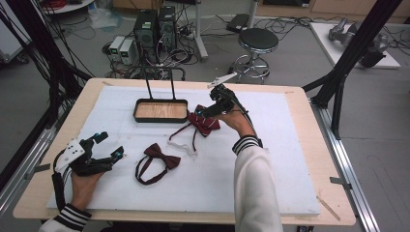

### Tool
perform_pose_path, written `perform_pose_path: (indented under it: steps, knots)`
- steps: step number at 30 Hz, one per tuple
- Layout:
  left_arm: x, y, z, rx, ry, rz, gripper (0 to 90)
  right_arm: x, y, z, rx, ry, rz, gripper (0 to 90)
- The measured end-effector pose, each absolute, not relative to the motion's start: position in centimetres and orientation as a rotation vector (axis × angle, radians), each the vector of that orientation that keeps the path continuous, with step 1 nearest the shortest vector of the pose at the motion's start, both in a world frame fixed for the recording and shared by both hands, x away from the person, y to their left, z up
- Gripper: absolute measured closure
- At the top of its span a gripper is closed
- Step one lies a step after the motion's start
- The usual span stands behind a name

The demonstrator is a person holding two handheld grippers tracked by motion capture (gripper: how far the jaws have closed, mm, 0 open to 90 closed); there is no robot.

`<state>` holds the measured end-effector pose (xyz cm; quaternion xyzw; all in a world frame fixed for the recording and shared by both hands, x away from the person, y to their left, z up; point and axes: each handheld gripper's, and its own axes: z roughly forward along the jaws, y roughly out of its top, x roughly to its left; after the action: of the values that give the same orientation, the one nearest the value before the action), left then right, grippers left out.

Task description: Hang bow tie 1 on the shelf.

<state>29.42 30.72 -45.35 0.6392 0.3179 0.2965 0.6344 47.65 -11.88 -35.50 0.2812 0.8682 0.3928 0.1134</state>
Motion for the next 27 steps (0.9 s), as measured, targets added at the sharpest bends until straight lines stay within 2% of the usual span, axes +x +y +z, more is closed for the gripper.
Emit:
perform_pose_path:
  steps: [24,27]
  knots:
    - [29.4,30.7,-45.4,1.463,0.725,0.682,14.0,48.7,-8.7,-39.3,0.848,2.675,0.853,10.2]
    - [29.4,30.7,-45.4,1.463,0.726,0.683,14.0,48.7,-8.4,-39.4,0.836,2.686,0.842,17.0]
